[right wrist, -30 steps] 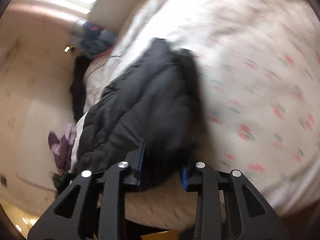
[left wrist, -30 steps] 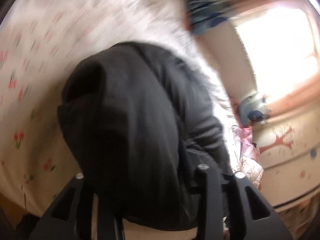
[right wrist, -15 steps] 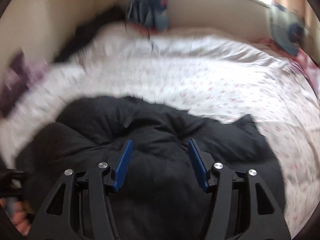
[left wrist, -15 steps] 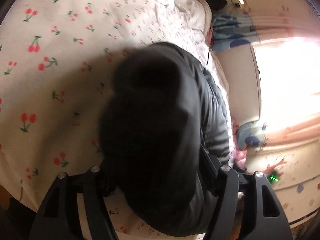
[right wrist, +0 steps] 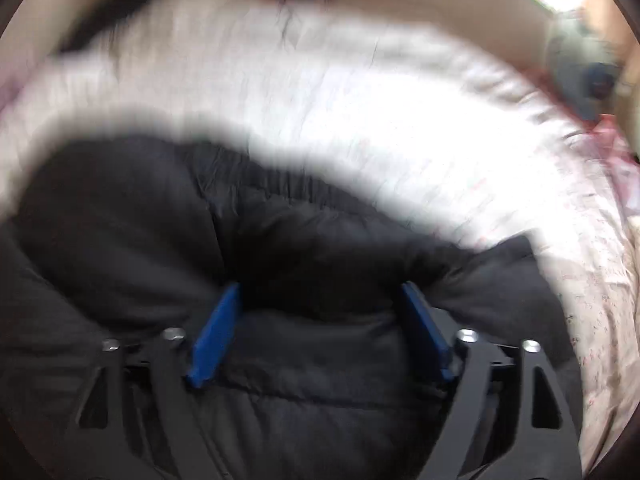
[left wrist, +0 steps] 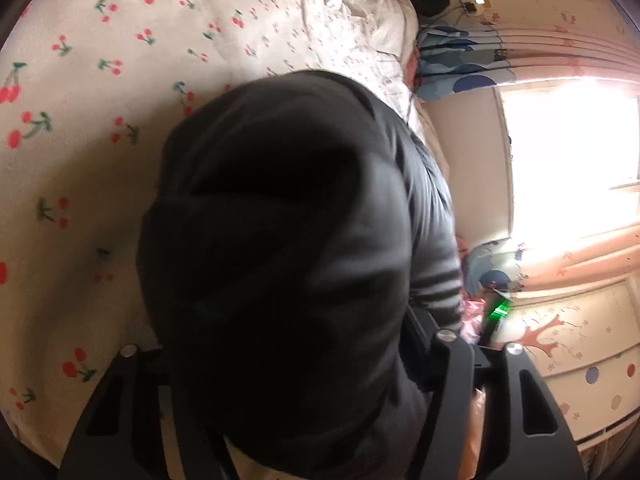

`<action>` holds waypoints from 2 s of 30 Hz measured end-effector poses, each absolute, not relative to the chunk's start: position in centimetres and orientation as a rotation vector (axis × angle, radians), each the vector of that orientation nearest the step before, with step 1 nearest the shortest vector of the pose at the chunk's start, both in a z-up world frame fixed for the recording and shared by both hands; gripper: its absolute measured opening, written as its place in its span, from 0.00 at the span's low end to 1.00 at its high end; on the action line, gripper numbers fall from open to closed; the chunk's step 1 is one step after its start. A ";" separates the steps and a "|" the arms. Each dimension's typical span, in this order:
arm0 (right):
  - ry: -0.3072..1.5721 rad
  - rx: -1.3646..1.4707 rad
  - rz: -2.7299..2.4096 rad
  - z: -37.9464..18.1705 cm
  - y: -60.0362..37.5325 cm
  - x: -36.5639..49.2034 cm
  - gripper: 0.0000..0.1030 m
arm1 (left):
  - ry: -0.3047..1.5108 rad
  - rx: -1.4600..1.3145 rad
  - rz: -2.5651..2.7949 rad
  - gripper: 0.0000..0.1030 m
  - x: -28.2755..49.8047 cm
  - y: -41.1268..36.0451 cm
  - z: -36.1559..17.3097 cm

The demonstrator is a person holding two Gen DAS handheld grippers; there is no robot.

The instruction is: Fold large clothes

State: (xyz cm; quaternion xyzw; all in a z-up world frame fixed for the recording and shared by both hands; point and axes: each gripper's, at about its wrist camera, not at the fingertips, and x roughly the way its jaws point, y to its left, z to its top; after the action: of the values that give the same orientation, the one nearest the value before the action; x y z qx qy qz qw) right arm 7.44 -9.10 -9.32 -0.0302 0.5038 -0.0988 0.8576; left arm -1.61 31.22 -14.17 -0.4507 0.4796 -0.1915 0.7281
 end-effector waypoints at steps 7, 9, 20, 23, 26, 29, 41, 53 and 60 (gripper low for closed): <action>0.936 -0.081 -0.079 -6.0 -6.5 -3.9 0.77 | 1.039 -0.995 -0.442 0.47 -0.9 31.0 -13.9; 0.924 -0.159 -0.082 -8.3 -5.6 -4.9 0.78 | 1.027 -0.988 -0.451 0.46 -1.0 30.8 -13.7; 0.910 -0.260 -0.087 -9.7 -3.3 -6.4 0.81 | 0.941 -0.845 -0.457 0.31 -3.1 30.0 -10.6; 0.938 -0.251 -0.097 -9.4 -3.2 -5.8 0.81 | 0.878 -0.756 -0.476 0.27 -3.9 28.4 -7.3; 0.921 -0.229 -0.084 -9.4 -3.7 -5.1 0.81 | 0.829 -0.667 -0.516 0.27 -4.7 26.6 -4.0; 0.922 -0.162 -0.042 -9.2 -4.6 -5.2 0.81 | 0.792 -0.591 -0.555 0.26 -5.3 24.1 -1.2; 0.786 0.910 0.443 -6.6 -22.5 -11.1 0.81 | 0.693 -0.364 -0.781 0.25 -9.4 13.1 5.4; 0.526 1.030 0.242 -1.6 -37.1 -20.1 0.84 | 0.822 0.092 -1.124 0.25 -18.3 -6.1 -0.7; 0.695 0.578 0.055 3.5 -33.7 -15.8 0.91 | 0.843 0.278 -1.132 0.27 -21.3 -7.8 -3.7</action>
State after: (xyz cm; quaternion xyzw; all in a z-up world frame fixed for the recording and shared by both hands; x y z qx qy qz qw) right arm -15.79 -33.73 3.51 0.2792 0.3358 0.0266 0.8992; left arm -21.26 -7.76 -3.66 0.1271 0.3860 -0.5185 0.7524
